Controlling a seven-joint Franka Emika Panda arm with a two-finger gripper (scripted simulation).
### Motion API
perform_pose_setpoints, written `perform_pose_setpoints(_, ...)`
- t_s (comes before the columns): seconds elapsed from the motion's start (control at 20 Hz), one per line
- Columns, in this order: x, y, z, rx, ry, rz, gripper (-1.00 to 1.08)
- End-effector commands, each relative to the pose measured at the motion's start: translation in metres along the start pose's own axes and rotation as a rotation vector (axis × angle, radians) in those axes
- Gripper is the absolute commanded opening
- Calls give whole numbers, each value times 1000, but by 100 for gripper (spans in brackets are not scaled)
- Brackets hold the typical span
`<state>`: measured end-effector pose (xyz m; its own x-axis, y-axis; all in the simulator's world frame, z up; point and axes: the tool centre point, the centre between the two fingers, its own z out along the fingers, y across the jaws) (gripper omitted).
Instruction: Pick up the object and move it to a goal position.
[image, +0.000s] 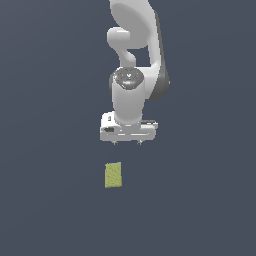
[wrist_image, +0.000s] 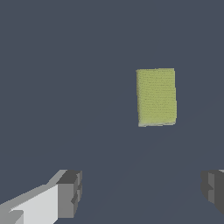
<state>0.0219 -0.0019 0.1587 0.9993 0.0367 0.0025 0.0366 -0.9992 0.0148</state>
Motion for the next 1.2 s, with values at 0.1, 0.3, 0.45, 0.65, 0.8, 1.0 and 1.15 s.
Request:
perform_pose_setpoints(0.1, 16, 10, 15, 2, -1, -10, 100)
perform_pose_setpoints(0.3, 34, 23, 34, 4, -2, -23, 100)
perform_pose_setpoints(0.45, 47, 35, 51, 7, -2, -34, 100)
perform_pose_setpoints(0.65, 60, 47, 71, 10, -2, -45, 100)
perform_pose_setpoints(0.8, 66, 55, 82, 12, -2, -51, 100)
perform_pose_setpoints(1.0, 72, 62, 94, 14, -2, -57, 100)
perform_pose_setpoints(1.15, 74, 65, 98, 15, -2, -60, 100)
